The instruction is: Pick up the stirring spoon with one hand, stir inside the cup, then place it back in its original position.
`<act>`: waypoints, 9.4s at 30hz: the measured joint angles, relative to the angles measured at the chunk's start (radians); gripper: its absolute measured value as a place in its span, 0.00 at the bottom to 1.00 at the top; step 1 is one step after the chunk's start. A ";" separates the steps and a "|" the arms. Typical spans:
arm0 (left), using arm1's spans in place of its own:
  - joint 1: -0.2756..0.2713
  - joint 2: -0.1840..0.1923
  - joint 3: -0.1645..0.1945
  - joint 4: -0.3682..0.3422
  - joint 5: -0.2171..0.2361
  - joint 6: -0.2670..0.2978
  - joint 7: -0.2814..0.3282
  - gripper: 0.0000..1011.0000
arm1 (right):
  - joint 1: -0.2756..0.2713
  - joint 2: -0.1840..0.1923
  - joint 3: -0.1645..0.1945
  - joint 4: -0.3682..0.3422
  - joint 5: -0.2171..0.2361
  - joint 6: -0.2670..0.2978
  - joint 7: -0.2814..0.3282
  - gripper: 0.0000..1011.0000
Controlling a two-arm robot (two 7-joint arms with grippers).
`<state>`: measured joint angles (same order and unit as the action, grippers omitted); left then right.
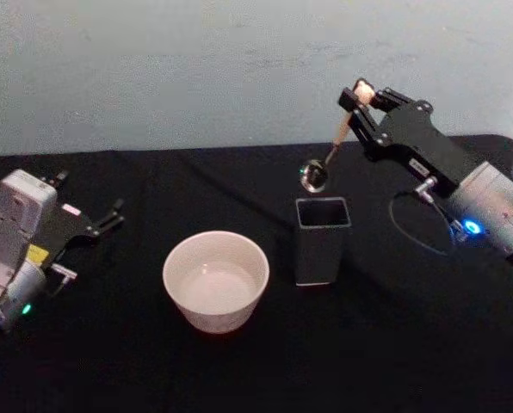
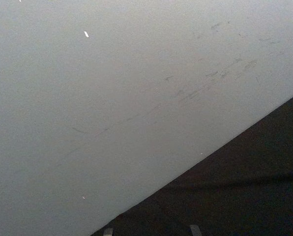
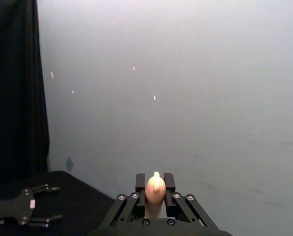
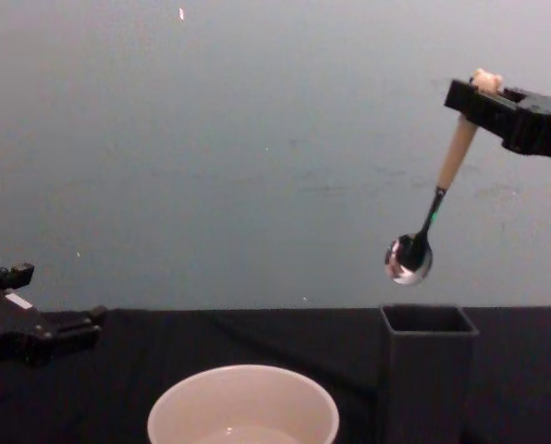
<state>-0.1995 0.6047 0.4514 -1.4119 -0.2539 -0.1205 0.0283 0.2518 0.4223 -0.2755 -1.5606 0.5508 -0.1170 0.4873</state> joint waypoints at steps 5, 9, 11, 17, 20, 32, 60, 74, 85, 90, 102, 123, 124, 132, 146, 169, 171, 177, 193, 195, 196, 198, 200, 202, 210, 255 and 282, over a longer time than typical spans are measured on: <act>0.000 0.000 0.000 0.000 0.000 0.000 0.000 0.99 | 0.034 -0.023 -0.028 0.024 0.000 -0.027 0.025 0.21; 0.000 0.000 0.000 0.000 0.000 0.000 0.000 0.99 | 0.054 -0.040 -0.055 0.049 0.000 -0.047 0.054 0.21; 0.000 0.000 0.000 0.000 0.000 0.000 0.000 0.99 | 0.066 -0.049 -0.073 0.066 0.001 -0.057 0.075 0.21; 0.000 0.000 0.000 0.000 0.000 0.000 0.000 0.99 | 0.091 -0.065 -0.128 0.116 0.004 -0.093 0.148 0.21; 0.000 0.000 0.000 0.000 0.000 0.000 0.000 0.99 | 0.103 -0.071 -0.156 0.148 0.004 -0.123 0.191 0.21; 0.000 0.000 0.000 0.000 0.000 0.000 0.000 0.99 | 0.157 -0.111 -0.241 0.314 -0.055 -0.247 0.277 0.21; 0.000 0.000 0.000 0.000 0.000 0.000 0.000 0.99 | 0.200 -0.195 -0.279 0.515 -0.186 -0.378 0.267 0.21; 0.000 0.000 0.000 0.000 0.000 0.000 0.000 0.99 | 0.196 -0.189 -0.267 0.508 -0.217 -0.393 0.251 0.21; 0.000 0.000 0.000 0.000 0.000 0.000 0.000 0.99 | 0.123 -0.122 -0.250 0.383 -0.177 -0.352 0.270 0.21; 0.000 0.000 0.000 0.000 0.000 0.000 0.000 0.99 | 0.090 -0.097 -0.260 0.329 -0.158 -0.337 0.294 0.21; 0.000 0.000 0.000 0.000 0.000 0.000 0.000 0.99 | 0.103 -0.133 -0.298 0.346 -0.160 -0.342 0.294 0.21; 0.000 0.000 0.000 0.000 0.000 0.000 0.000 0.99 | 0.176 -0.199 -0.269 0.478 -0.205 -0.367 0.225 0.21; 0.000 0.000 0.000 0.000 0.000 0.000 0.000 0.99 | 0.173 -0.197 -0.266 0.474 -0.205 -0.366 0.224 0.21; 0.000 0.000 0.000 0.000 0.000 0.000 0.000 0.99 | 0.155 -0.178 -0.250 0.448 -0.207 -0.362 0.217 0.21; 0.000 0.000 0.000 0.000 0.000 0.000 0.000 0.99 | 0.078 -0.111 -0.253 0.331 -0.181 -0.340 0.262 0.21; 0.000 0.000 0.000 0.000 0.000 0.000 0.000 0.99 | 0.157 -0.207 -0.291 0.451 -0.222 -0.356 0.208 0.21; 0.000 0.000 0.000 0.000 0.000 0.000 0.000 0.99 | 0.165 -0.212 -0.284 0.465 -0.226 -0.358 0.200 0.21; 0.000 0.000 0.000 0.000 0.000 0.000 0.000 0.99 | 0.171 -0.217 -0.269 0.480 -0.229 -0.358 0.191 0.21; 0.000 0.000 0.000 0.000 0.000 0.000 0.000 0.99 | 0.131 -0.182 -0.235 0.433 -0.225 -0.340 0.184 0.21; 0.000 0.000 0.000 0.000 0.000 0.000 0.000 0.99 | 0.119 -0.171 -0.232 0.414 -0.219 -0.335 0.189 0.21; 0.000 0.000 0.000 0.000 0.000 0.000 0.000 0.99 | 0.113 -0.166 -0.230 0.405 -0.215 -0.333 0.192 0.21; 0.000 0.000 0.000 0.000 0.000 0.000 0.000 0.99 | 0.094 -0.150 -0.228 0.375 -0.205 -0.326 0.201 0.21; 0.000 0.000 0.000 0.000 0.000 0.000 0.000 0.99 | 0.075 -0.136 -0.229 0.345 -0.194 -0.320 0.214 0.21; 0.000 0.000 0.000 0.000 0.000 0.000 0.000 0.99 | 0.061 -0.127 -0.234 0.323 -0.185 -0.315 0.225 0.21; 0.000 0.000 0.000 0.000 0.000 0.000 0.000 0.99 | 0.040 -0.122 -0.267 0.290 -0.177 -0.305 0.248 0.21; 0.000 0.000 0.000 0.000 0.000 0.000 0.000 0.99 | 0.088 -0.156 -0.233 0.367 -0.223 -0.322 0.190 0.21; 0.000 0.000 0.000 0.000 0.000 0.000 0.000 0.99 | 0.095 -0.189 -0.285 0.358 -0.203 -0.311 0.200 0.21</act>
<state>-0.1995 0.6047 0.4514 -1.4120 -0.2539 -0.1205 0.0283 0.3472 0.2330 -0.5610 -1.2028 0.3478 -0.4278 0.6874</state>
